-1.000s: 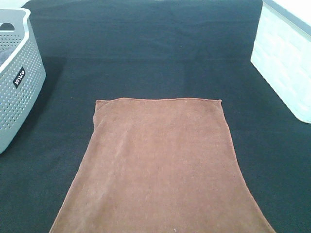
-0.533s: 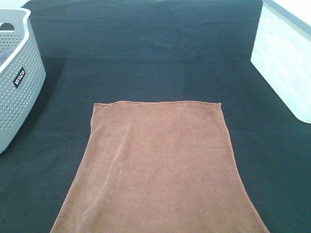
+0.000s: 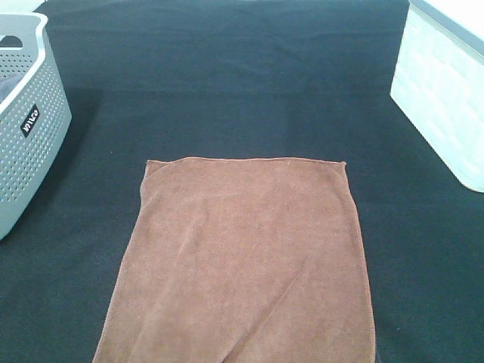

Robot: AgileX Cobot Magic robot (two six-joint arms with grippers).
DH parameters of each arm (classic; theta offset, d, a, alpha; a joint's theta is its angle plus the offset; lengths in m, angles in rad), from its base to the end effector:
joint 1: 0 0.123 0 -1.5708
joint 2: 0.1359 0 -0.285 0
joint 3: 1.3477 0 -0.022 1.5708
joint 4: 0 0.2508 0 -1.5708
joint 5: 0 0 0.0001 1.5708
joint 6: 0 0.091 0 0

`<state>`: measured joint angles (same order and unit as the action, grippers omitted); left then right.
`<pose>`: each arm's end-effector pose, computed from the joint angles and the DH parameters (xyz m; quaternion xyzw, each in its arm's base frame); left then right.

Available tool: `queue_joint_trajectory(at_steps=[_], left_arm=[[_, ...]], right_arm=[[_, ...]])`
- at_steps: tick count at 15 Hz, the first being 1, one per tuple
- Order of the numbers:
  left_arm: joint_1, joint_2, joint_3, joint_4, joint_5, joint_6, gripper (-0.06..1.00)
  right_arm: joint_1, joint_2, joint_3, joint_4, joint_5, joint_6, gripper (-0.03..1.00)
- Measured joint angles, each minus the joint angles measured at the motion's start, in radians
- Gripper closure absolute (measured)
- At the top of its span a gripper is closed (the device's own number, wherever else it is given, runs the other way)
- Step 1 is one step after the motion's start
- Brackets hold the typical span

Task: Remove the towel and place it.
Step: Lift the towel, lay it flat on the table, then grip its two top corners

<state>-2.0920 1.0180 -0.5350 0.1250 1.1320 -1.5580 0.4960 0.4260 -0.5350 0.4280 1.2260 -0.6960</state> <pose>-0.0551 -0.1166 0.2169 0.2877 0.9558 -0.0351 0.0499 0.0234 0.0531 0.2748 -0.5155 0.7882 0.1847 0.2810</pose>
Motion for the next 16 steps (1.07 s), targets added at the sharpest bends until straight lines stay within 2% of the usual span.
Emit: queue_joint_trajectory(at_steps=[1,2,5,8,11,13,16], left_arm=[[0.000,0.000,0.000,0.000,0.001,-0.002,0.25],[0.000,0.000,0.000,0.001,0.001,-0.011,0.19],[0.000,0.000,0.000,0.050,0.002,-0.050,0.16],[0.016,0.000,-0.002,0.206,0.038,-0.116,0.16],[0.199,-0.061,-0.060,0.453,0.070,-0.069,0.19],[0.387,-0.161,-0.100,0.587,0.070,0.044,0.22],[0.697,-0.292,-0.161,0.740,0.077,0.268,0.22]], right_arm=[[0.000,0.000,0.000,-0.022,0.000,0.025,0.41],[0.000,0.000,0.000,-0.050,0.000,0.049,0.37],[0.000,0.000,0.000,-0.086,0.000,0.077,0.35],[0.000,0.000,0.000,-0.145,-0.009,0.164,0.34],[0.000,0.002,0.000,-0.234,-0.178,0.329,0.34],[0.000,0.035,-0.011,-0.276,-0.286,0.423,0.34],[0.000,0.184,-0.087,-0.370,-0.423,0.541,0.34]])
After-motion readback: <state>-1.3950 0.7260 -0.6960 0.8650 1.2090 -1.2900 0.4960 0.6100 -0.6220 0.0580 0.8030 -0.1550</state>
